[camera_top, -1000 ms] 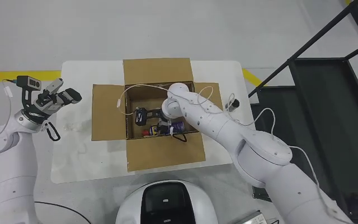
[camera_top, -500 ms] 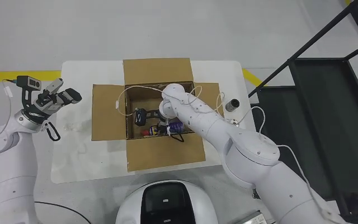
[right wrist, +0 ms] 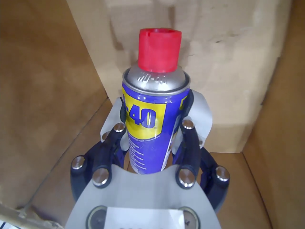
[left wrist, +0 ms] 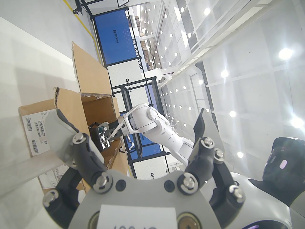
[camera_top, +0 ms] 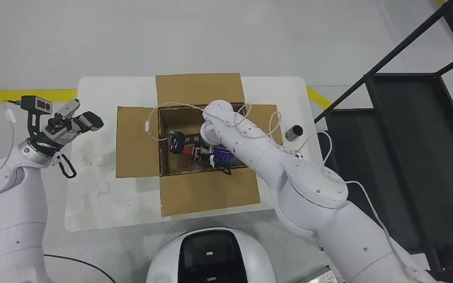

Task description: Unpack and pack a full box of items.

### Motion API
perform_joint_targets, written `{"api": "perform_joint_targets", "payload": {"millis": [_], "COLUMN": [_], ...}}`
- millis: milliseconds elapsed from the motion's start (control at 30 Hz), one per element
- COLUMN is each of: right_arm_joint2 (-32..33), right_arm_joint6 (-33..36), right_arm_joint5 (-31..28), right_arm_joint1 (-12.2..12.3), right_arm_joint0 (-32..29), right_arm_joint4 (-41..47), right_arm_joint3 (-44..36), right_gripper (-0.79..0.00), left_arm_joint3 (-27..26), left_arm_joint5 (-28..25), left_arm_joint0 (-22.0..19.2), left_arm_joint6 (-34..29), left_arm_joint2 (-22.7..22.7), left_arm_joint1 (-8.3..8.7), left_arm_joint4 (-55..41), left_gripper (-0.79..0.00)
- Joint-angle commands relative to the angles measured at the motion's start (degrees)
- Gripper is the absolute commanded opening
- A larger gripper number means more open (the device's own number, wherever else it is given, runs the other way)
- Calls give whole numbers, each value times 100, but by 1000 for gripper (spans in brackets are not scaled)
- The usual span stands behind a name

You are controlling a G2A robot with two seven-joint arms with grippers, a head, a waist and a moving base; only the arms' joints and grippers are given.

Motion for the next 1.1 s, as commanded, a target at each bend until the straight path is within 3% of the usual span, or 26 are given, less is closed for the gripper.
{"api": "perform_joint_targets", "payload": {"millis": [0,333,567,867,1067], "right_arm_joint2": [31,249,428,807,1472], "right_arm_joint6": [-104,-919,-2246,-3930,-4189], "right_arm_joint5": [20,-81,-558,-731,-568], "right_arm_joint1": [17,303,695,1533,2307], "right_arm_joint0": [48,180,150,-191,-842], "right_arm_joint4": [-23,-149,-442,-1308,-1814], "right_arm_joint3": [28,121,-147,-1246,-2660], "right_gripper": [-785,-785,-785,-785,-785], "left_arm_joint3": [0,0,0,0,0], "left_arm_joint5": [0,0,0,0,0], "left_arm_joint0": [0,0,0,0,0], "left_arm_joint6": [0,0,0,0,0], "left_arm_joint2": [0,0,0,0,0], "left_arm_joint1": [0,0,0,0,0], "left_arm_joint4": [0,0,0,0,0], "left_gripper": [0,0,0,0,0]}}
